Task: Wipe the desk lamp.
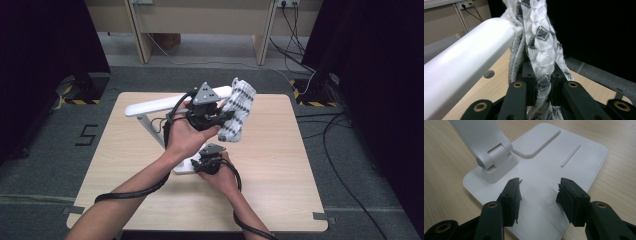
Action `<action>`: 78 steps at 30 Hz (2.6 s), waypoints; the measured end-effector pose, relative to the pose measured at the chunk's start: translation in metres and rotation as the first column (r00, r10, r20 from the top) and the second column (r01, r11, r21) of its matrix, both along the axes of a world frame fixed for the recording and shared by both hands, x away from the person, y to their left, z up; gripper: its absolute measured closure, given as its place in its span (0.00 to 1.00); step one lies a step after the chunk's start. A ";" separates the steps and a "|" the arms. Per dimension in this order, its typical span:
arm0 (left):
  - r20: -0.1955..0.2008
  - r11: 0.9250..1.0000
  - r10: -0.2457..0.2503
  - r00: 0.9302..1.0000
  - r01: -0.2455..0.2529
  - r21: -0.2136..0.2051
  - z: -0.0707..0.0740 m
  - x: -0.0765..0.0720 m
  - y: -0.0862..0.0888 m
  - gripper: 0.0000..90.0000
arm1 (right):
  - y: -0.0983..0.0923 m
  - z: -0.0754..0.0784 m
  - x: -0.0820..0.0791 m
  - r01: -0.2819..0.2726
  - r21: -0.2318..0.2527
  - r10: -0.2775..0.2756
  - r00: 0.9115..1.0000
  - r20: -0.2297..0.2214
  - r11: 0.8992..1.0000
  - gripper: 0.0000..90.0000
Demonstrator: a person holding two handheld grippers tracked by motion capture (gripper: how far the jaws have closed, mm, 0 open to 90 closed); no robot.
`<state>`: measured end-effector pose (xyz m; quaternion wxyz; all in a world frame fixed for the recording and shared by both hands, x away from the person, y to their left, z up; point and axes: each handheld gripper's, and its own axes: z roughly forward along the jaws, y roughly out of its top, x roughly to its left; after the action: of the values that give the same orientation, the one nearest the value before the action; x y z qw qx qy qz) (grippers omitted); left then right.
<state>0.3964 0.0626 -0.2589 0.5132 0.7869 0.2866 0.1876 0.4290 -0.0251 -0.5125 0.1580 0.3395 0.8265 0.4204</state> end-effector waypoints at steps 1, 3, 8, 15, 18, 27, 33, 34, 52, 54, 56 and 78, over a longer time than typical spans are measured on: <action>0.000 1.000 0.001 1.000 -0.001 -0.001 0.000 0.000 0.001 0.88 | 0.000 0.000 0.000 0.000 -0.002 0.000 1.000 -0.001 1.000 0.58; -0.001 1.000 0.005 1.000 -0.005 -0.005 0.000 -0.001 0.006 0.88 | 0.000 0.000 0.000 0.001 -0.002 -0.001 1.000 0.000 1.000 0.58; 0.000 1.000 0.016 1.000 -0.016 -0.014 -0.001 -0.005 0.018 0.88 | 0.000 0.000 0.000 0.002 -0.002 -0.002 1.000 -0.002 1.000 0.58; 0.006 0.999 0.033 0.999 -0.033 -0.028 -0.005 -0.013 0.038 0.88 | 0.000 0.000 0.000 0.002 -0.001 -0.002 1.000 0.000 1.000 0.58; 0.006 0.998 0.045 0.999 -0.045 -0.035 -0.007 -0.016 0.050 0.88 | 0.001 0.000 0.000 0.004 -0.001 -0.004 1.000 -0.001 1.000 0.58; 0.000 0.994 0.092 0.996 -0.092 -0.053 -0.012 -0.025 0.084 0.88 | 0.002 0.000 0.001 0.003 -0.005 -0.003 1.000 0.001 1.000 0.58; -0.006 0.991 0.118 0.993 -0.118 -0.069 -0.016 -0.029 0.102 0.88 | 0.003 0.001 0.001 0.002 -0.007 -0.002 1.000 -0.001 1.000 0.58; -0.006 0.990 0.120 0.993 -0.120 -0.070 -0.016 -0.030 0.105 0.88 | 0.003 0.001 0.001 0.003 -0.006 -0.003 1.000 -0.001 1.000 0.58; -0.016 0.970 0.216 0.976 -0.216 -0.107 -0.027 -0.047 0.159 0.88 | 0.003 0.000 0.001 0.003 -0.002 -0.003 1.000 0.001 1.000 0.58; -0.016 0.967 0.229 0.973 -0.229 -0.110 -0.029 -0.050 0.164 0.88 | 0.003 0.000 0.001 0.004 -0.004 -0.004 1.000 0.000 1.000 0.58; -0.018 0.964 0.239 0.971 -0.240 -0.111 -0.031 -0.051 0.170 0.88 | 0.003 0.000 0.000 0.005 -0.003 -0.005 1.000 -0.002 1.000 0.58; -0.052 0.912 0.384 0.922 -0.387 -0.137 -0.048 -0.071 0.242 0.88 | 0.003 0.001 0.001 0.005 -0.005 -0.005 1.000 -0.002 1.000 0.58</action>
<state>0.3251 0.3048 -0.3071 0.5184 0.6779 0.4550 0.2545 0.4296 -0.0218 -0.5118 0.1590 0.3415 0.8270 0.4174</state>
